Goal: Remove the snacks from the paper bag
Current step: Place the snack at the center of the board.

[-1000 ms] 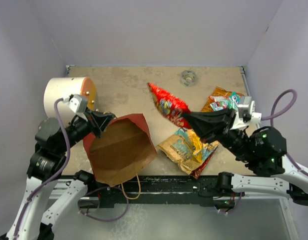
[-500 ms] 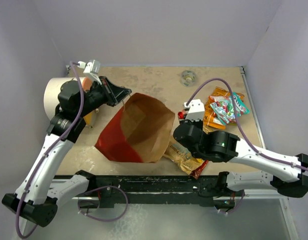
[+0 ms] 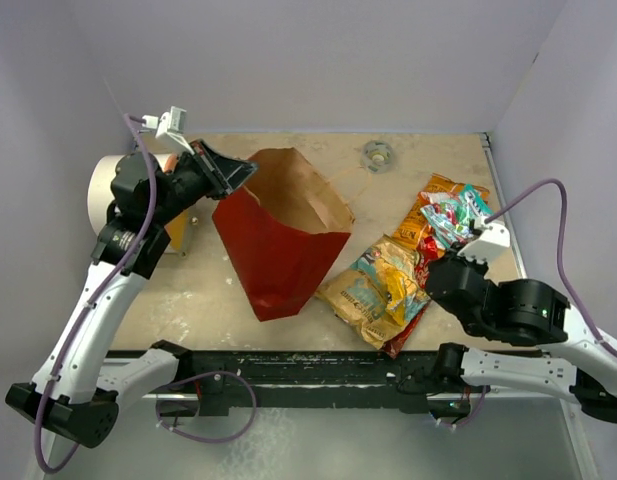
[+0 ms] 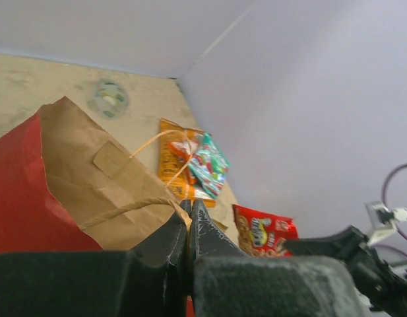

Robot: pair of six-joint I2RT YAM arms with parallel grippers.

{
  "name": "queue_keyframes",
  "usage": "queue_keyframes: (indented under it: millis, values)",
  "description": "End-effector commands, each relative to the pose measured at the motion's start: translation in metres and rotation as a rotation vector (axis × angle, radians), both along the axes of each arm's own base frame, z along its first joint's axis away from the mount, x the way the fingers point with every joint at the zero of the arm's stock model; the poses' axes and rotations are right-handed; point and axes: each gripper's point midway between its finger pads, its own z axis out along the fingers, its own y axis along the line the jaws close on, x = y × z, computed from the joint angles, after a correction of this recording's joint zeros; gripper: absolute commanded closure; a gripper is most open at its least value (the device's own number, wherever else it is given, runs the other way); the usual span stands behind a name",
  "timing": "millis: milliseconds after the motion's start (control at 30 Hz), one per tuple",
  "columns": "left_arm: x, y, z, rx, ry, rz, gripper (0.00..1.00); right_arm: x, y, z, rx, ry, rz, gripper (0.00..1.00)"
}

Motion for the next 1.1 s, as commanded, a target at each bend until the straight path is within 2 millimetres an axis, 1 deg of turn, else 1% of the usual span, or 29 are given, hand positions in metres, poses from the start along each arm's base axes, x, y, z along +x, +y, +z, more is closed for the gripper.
queue_keyframes:
  millis: [0,100,167,300,467,533,633,700,767,833,867,900,1000,1033,1067]
  values:
    - [0.009,0.04,-0.016,0.109,0.033,0.182,1.0,-0.005,-0.004,-0.007,0.006,0.043,-0.023,1.0]
    - [0.006,0.058,-0.046,0.174,0.107,0.231,1.0,-0.006,0.004,-0.016,-0.003,0.074,-0.011,1.0]
    - [0.0,0.062,-0.059,0.193,0.124,0.223,1.0,-0.005,0.007,-0.022,-0.029,0.087,-0.019,1.0]
    - [-0.018,0.066,-0.071,0.223,0.115,0.205,1.0,0.001,0.014,-0.038,-0.112,0.127,-0.053,1.0]
    - [-0.039,0.073,-0.083,0.257,0.12,0.209,1.0,0.014,0.018,-0.073,-0.268,0.247,-0.137,1.0]
    - [-0.046,0.081,-0.093,0.283,0.148,0.237,0.99,0.019,0.019,-0.084,-0.321,0.278,-0.163,1.0]
    - [-0.058,0.091,-0.105,0.308,0.181,0.272,0.91,0.028,0.018,-0.102,-0.391,0.322,-0.192,1.0]
    - [-0.064,0.095,-0.107,0.32,0.179,0.283,0.83,0.033,0.019,-0.111,-0.414,0.341,-0.201,1.0]
    - [-0.07,0.099,-0.103,0.322,0.164,0.295,0.72,0.039,0.026,-0.121,-0.423,0.35,-0.172,0.99]
    - [-0.074,0.1,-0.095,0.324,0.132,0.298,0.62,0.045,0.038,-0.133,-0.386,0.366,-0.14,0.97]
    - [-0.076,0.101,-0.089,0.326,0.112,0.299,0.57,0.046,0.042,-0.138,-0.376,0.375,-0.125,0.94]
    - [-0.078,0.103,-0.085,0.332,0.097,0.302,0.54,0.045,0.044,-0.14,-0.368,0.383,-0.116,0.88]
    - [-0.083,0.108,-0.072,0.35,0.068,0.319,0.46,0.047,0.047,-0.134,-0.347,0.372,-0.107,0.67]
    - [-0.084,0.109,-0.068,0.354,0.057,0.322,0.44,0.047,0.047,-0.13,-0.338,0.364,-0.103,0.55]
    - [-0.086,0.11,-0.065,0.358,0.048,0.323,0.33,0.047,0.047,-0.125,-0.326,0.353,-0.099,0.44]
